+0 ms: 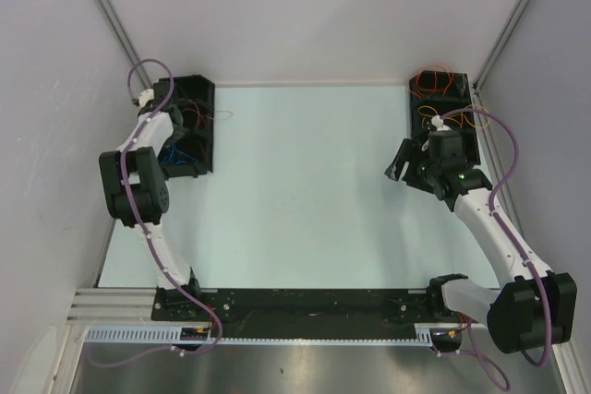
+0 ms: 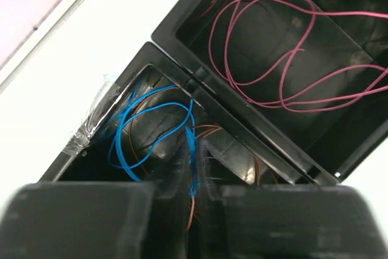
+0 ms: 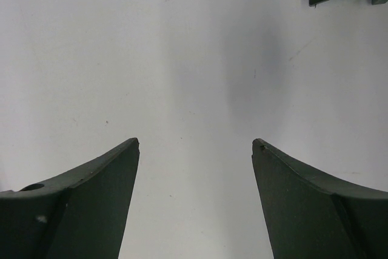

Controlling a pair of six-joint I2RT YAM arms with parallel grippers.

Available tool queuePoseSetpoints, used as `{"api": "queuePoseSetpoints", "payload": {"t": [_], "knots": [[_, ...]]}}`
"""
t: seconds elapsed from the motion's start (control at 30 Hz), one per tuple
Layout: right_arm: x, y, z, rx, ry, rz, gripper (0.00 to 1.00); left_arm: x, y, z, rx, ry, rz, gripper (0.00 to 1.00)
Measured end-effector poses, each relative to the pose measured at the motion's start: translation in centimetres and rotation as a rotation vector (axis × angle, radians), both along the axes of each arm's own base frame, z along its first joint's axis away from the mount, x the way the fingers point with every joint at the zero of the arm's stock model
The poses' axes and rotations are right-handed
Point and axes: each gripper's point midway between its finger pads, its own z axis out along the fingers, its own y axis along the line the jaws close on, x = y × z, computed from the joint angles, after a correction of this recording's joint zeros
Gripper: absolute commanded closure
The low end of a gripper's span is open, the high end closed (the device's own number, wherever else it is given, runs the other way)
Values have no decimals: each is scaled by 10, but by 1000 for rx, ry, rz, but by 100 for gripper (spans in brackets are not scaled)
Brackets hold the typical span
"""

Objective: Untangle the cables

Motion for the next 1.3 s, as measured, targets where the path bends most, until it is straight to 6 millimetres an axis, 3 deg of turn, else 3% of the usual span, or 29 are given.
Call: {"api": "queuePoseSetpoints", "payload": {"t": [0.1, 0.2, 0.3, 0.4, 0.53, 0.6, 0.67, 0.73, 0.8, 0.87, 1.03, 1.1, 1.17, 1.3], "knots": [[0, 0, 0, 1, -3, 0, 20, -5, 1, -5, -2, -4, 25, 2], [1, -1, 0, 2, -2, -3, 21, -16, 0, -4, -5, -2, 38, 0], [1, -1, 0, 4, -4, -4, 21, -16, 0, 25, 10, -68, 46, 0], [2, -1, 0, 6, -6, -2, 21, -20, -2, 80, 48, -187, 37, 1], [2, 0, 0, 9, -5, 2, 22, -37, -21, 185, 94, -435, -9, 0], [2, 1, 0, 12, -4, 5, 22, -54, -33, 229, 93, -545, -37, 0], [2, 2, -1, 14, -3, 8, 22, -73, -45, 264, 78, -643, -75, 0], [2, 2, -1, 17, -3, 10, 22, -96, -53, 280, 57, -711, -115, 0], [3, 3, 0, 18, -5, 12, 22, -117, -65, 279, 36, -746, -180, 0], [3, 3, 0, 20, -9, 13, 22, -132, -78, 260, 9, -731, -254, 0], [2, 15, 2, 20, -22, 49, 17, -161, -120, 188, -76, -584, -473, 0], [1, 24, 3, 21, -27, 75, 9, -172, -131, 152, -117, -489, -523, 1], [-3, 40, 3, 12, -36, 122, 2, -185, -138, 123, -150, -412, -549, 0], [-6, 73, -1, -1, -52, 205, 0, -212, -147, 82, -187, -318, -587, 0]]}}
